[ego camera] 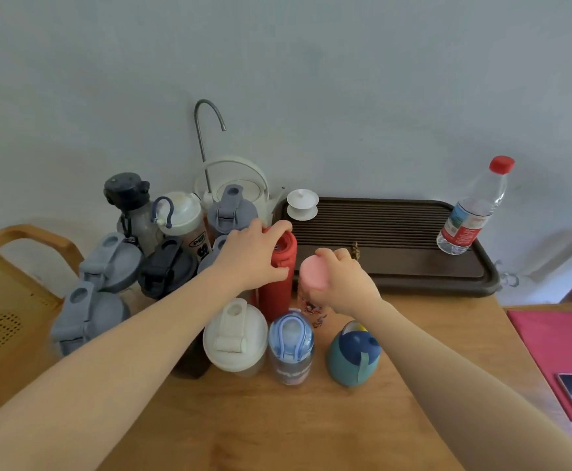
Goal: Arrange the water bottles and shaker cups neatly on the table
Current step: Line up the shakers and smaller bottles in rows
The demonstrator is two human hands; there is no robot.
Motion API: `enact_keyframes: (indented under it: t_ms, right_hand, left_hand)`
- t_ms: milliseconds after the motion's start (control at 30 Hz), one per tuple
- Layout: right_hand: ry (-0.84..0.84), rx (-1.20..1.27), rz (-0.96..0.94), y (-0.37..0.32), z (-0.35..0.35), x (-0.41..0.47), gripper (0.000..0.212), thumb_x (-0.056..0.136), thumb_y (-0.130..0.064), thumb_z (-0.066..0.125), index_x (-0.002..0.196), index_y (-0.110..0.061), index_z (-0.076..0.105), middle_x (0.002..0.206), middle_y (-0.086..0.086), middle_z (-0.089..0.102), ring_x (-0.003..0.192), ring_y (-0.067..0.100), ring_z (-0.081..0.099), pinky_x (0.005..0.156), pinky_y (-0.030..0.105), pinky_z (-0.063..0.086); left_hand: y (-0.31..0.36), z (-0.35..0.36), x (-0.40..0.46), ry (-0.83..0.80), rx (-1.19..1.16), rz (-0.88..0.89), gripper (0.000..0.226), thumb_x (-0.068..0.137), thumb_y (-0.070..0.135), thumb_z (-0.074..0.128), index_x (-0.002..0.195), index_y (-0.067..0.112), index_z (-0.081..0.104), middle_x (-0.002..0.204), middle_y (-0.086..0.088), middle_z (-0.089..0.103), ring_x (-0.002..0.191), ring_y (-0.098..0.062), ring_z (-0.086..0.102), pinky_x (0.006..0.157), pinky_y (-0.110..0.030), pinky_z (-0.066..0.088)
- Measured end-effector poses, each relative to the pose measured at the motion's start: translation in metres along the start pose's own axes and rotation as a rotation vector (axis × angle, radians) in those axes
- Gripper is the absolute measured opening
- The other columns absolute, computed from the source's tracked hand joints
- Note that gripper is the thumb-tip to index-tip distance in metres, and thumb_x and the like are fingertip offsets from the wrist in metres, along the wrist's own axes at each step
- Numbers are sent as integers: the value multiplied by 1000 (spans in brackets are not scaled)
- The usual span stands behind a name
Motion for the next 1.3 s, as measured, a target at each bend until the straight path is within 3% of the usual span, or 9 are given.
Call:
enact_keyframes:
  t_ms: [100, 233, 333, 433, 533, 667, 867, 1133, 1300]
  right_hand:
    - [-14, 38, -13, -6, 5, 2, 78, 74, -47, 66, 139, -26, 28, 131, 8, 36, 102, 33, 57, 82, 48, 55]
    - [-107, 76, 5, 2, 6, -2, 99, 73, -51, 68, 148, -26, 9, 143, 13, 28, 115, 35, 53, 96, 49, 47]
    - [-95, 135, 34, 24, -11, -22, 108, 69, -55, 72, 149, -23, 7, 152, 12, 25, 134, 29, 37, 107, 44, 36]
    - [-172, 184, 34, 45, -12, -55, 102, 67, -51, 75, 147, -22, 19, 148, 6, 36, 126, 22, 45, 102, 36, 40]
    - [-267, -34, 5, 52, 8, -83, 103, 63, -56, 75, 145, -24, 22, 146, 0, 38, 125, 20, 46, 99, 36, 45]
    - [-162, -124, -11, 52, 23, -86, 91, 66, -44, 78, 140, -26, 30, 136, 0, 47, 121, 22, 48, 96, 35, 47]
    - [-46, -57, -35, 43, 29, -87, 71, 71, -35, 71, 133, -29, 36, 125, -1, 52, 114, 22, 48, 85, 33, 48]
    - [44, -25, -10, 23, 41, -85, 64, 76, -40, 67, 130, -24, 37, 116, 0, 57, 109, 22, 50, 79, 37, 53]
    - [62, 49, 12, 24, 41, -91, 79, 75, -40, 73, 139, -22, 31, 132, 2, 47, 123, 23, 43, 88, 39, 49]
  left_hand:
    - [0, 1, -2, 23, 78, 17, 66, 78, 41, 60, 134, 27, 28, 124, -14, 45, 111, -34, 46, 96, -43, 34]
    - [8, -1, -18, 102, 72, 60, 67, 85, 36, 56, 141, 18, 24, 148, -17, 25, 135, -34, 22, 109, -48, 24]
    - [29, -7, -45, 251, 50, 281, 44, 82, 35, 50, 118, 10, 52, 123, -15, 53, 113, -31, 49, 87, -46, 46]
    - [38, 22, -69, 94, 19, 338, 60, 76, 56, 38, 111, 11, 58, 106, -7, 60, 91, -25, 60, 74, -38, 46]
    - [36, 59, -85, -59, 68, 234, 82, 69, 69, 47, 132, 17, 42, 124, -1, 53, 103, -23, 56, 88, -37, 40]
    - [42, 71, -90, -10, 151, 179, 87, 76, 53, 61, 143, 17, 20, 134, -4, 43, 115, -23, 48, 99, -36, 33]
    - [40, 67, -93, -14, 128, 106, 78, 80, 46, 61, 141, 18, 22, 124, -6, 46, 113, -23, 46, 97, -35, 34]
    - [38, 66, -93, -32, 71, 78, 78, 83, 35, 62, 144, 17, 16, 136, -8, 40, 114, -25, 48, 93, -36, 40]
    - [30, 68, -99, -35, -26, 100, 84, 83, 31, 64, 146, 15, 10, 152, -8, 23, 135, -25, 28, 109, -36, 31]
Point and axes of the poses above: each hand's wrist, its own x-axis towards the middle knuckle, its own z-axis out of the palm, y = z × x, the point moved 7 cm from there along x, towards the middle knuckle
